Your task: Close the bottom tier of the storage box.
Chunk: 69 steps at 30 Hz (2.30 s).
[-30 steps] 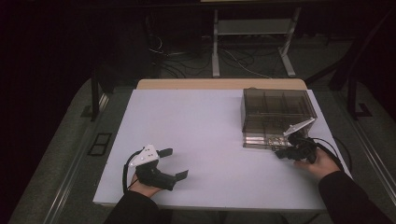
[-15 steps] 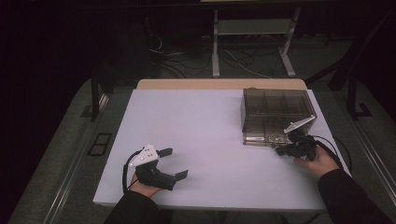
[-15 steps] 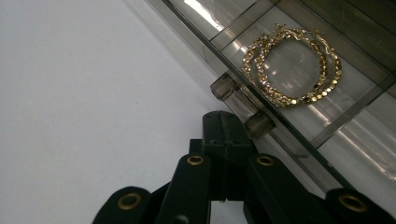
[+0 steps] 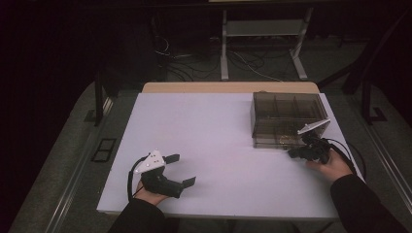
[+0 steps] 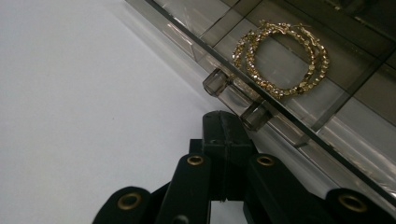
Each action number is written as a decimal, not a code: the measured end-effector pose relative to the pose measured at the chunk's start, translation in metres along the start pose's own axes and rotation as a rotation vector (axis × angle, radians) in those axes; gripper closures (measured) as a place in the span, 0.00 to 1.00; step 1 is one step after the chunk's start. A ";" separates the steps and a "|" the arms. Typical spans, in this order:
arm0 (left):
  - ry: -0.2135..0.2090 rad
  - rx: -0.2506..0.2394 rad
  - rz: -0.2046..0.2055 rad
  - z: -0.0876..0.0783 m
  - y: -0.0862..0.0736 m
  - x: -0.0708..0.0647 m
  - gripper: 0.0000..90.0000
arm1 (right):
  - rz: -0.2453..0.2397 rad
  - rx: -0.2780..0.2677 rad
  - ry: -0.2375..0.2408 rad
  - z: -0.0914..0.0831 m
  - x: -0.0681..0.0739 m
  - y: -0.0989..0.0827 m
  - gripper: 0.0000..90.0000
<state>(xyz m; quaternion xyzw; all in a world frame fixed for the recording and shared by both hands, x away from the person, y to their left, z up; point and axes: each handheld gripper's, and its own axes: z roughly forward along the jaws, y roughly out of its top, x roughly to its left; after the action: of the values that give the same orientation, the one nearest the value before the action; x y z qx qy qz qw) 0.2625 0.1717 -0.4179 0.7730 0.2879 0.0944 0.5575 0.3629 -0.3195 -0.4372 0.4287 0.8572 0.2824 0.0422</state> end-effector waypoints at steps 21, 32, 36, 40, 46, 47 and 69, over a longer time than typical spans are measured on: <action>0.000 -0.001 -0.001 0.000 0.000 0.000 0.00 | 0.036 -0.043 -0.011 0.004 -0.009 0.004 0.99; 0.000 0.001 0.000 0.000 0.000 0.000 0.00 | 0.056 -0.069 -0.018 0.007 -0.013 0.006 0.99; 0.000 0.002 0.000 0.000 0.000 0.000 0.00 | 0.054 -0.076 -0.025 0.007 -0.014 0.007 0.99; 0.001 0.002 0.000 0.000 0.000 0.001 0.00 | 0.063 -0.083 -0.030 0.008 -0.015 0.008 0.99; 0.000 0.002 -0.001 0.000 0.000 0.001 0.00 | 0.074 -0.099 -0.039 0.010 -0.017 0.009 0.99; 0.000 0.001 -0.002 0.000 0.000 0.001 0.00 | 0.073 -0.101 -0.040 0.010 -0.017 0.009 0.99; -0.001 -0.001 -0.001 0.000 0.000 0.001 0.00 | 0.123 -0.173 -0.040 0.007 -0.020 0.010 0.95</action>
<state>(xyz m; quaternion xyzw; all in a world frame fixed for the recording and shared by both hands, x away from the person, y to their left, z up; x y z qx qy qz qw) 0.2630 0.1721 -0.4182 0.7725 0.2881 0.0938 0.5581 0.3845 -0.3273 -0.4413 0.4806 0.8008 0.3485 0.0788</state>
